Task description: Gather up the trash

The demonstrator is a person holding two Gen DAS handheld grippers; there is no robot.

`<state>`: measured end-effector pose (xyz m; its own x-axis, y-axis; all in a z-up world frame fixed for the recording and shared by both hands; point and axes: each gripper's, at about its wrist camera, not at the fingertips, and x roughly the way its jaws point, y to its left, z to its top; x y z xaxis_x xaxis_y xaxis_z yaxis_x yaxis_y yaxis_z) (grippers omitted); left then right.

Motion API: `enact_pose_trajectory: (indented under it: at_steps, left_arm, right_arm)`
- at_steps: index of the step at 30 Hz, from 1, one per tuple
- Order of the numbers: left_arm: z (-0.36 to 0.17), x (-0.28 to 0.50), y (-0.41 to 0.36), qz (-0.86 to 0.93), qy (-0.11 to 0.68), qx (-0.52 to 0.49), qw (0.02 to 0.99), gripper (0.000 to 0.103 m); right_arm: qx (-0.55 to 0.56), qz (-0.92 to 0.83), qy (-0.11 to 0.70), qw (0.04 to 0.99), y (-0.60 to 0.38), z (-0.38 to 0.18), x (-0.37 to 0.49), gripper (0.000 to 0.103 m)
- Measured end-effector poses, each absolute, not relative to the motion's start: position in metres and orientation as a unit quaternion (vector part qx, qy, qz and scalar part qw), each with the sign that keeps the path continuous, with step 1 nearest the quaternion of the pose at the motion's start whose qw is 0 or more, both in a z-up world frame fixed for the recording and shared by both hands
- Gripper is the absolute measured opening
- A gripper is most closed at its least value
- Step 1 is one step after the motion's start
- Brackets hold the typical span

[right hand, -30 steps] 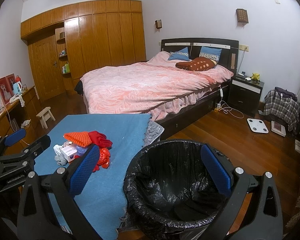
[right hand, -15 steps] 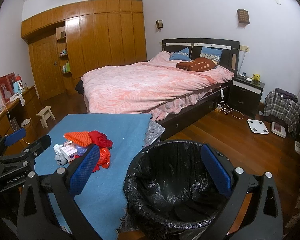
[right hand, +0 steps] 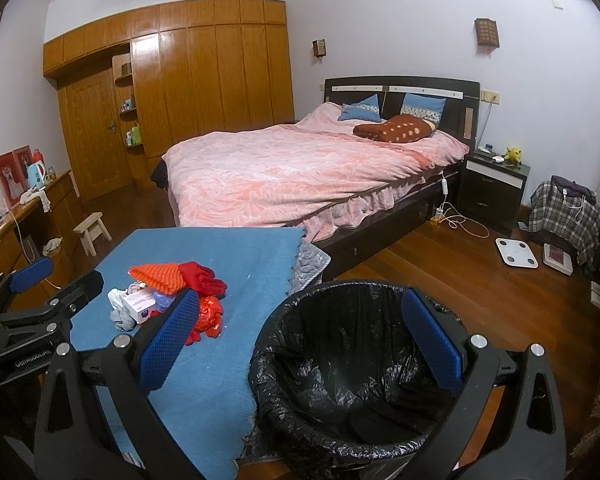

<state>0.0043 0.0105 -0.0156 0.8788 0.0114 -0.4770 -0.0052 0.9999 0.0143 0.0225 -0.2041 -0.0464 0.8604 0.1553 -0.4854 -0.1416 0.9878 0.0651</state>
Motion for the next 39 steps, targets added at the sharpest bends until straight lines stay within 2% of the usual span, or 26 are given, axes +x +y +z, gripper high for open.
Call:
enact_pose_trajectory:
  at_steps: [16,24,39]
  left_arm:
    - [-0.023,0.005,0.016,0.006,0.251,0.002,0.968,0.097]
    - [-0.028,0.013,0.022,0.019,0.261,0.005,0.965,0.097]
    - [-0.069,0.06,0.096,0.095,0.278,-0.013,0.956,0.097]
  right_arm:
    - [0.014,0.077,0.253,0.964,-0.205,-0.045,0.023,0.098]
    - [0.012,0.089,0.259,0.962,-0.179,-0.068,0.04,0.098]
    - [-0.001,0.124,0.261,0.957,-0.132,-0.094,0.111,0.098]
